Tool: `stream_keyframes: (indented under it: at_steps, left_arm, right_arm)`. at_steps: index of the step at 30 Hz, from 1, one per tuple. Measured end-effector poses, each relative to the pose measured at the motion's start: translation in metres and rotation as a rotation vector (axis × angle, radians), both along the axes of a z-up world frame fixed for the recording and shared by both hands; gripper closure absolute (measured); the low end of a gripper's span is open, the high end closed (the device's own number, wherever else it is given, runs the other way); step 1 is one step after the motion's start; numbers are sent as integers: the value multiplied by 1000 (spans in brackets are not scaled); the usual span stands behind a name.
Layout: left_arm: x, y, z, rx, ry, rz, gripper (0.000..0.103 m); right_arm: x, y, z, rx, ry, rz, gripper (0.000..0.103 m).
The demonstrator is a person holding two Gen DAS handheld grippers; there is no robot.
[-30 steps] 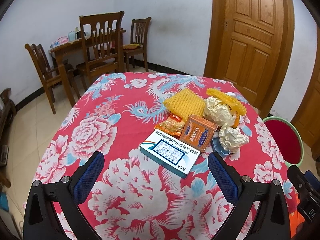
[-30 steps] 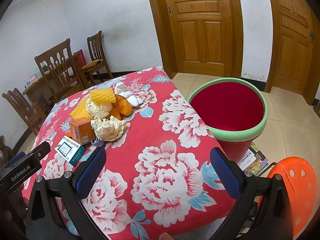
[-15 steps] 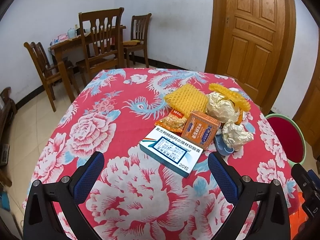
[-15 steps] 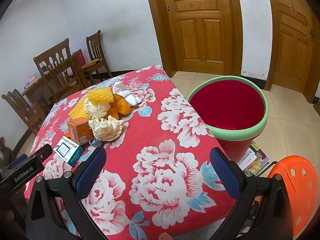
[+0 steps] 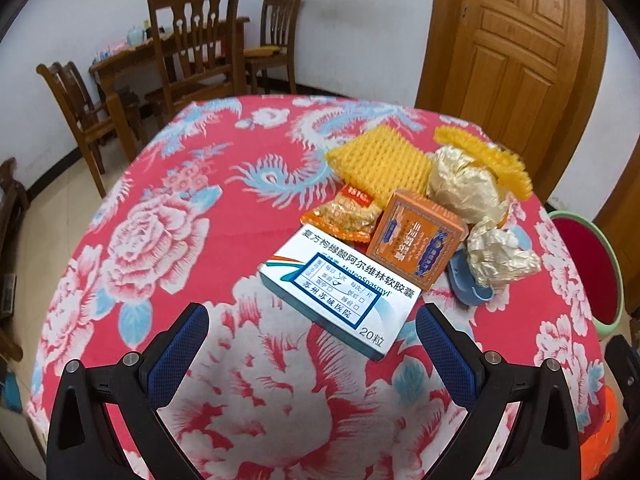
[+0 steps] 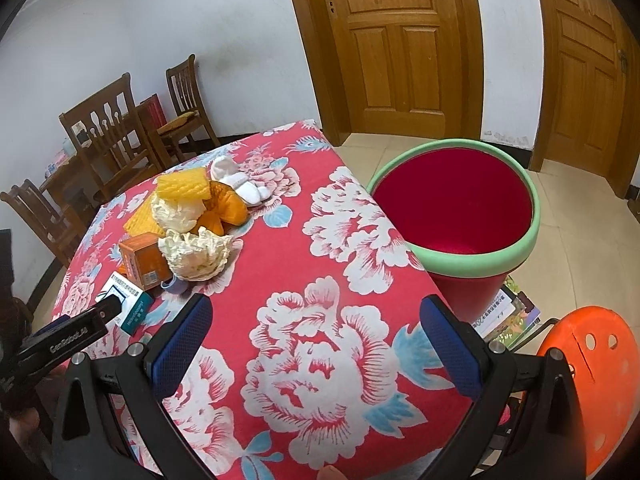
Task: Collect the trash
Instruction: 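Grasp the white-blue medicine box with the left gripper while the right grasps crumpled tissue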
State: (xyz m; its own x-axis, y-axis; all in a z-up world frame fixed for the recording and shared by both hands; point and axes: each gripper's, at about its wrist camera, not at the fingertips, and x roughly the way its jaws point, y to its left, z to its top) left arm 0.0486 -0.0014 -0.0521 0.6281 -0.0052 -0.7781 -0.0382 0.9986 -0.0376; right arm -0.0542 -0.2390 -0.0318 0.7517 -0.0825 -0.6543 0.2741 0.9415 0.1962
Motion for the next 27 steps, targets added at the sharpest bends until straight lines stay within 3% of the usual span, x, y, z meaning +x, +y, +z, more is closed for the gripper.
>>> stream_keyframes:
  at_steps: [12,27]
  left_arm:
    - [31,-25,-20,57,94,-6,0]
    - [9,25,-16,17,99,58,0]
  right_arm:
    - [10,-15,-4,34,34,-2,1]
    - [16,-10,-3,32,40,31,1]
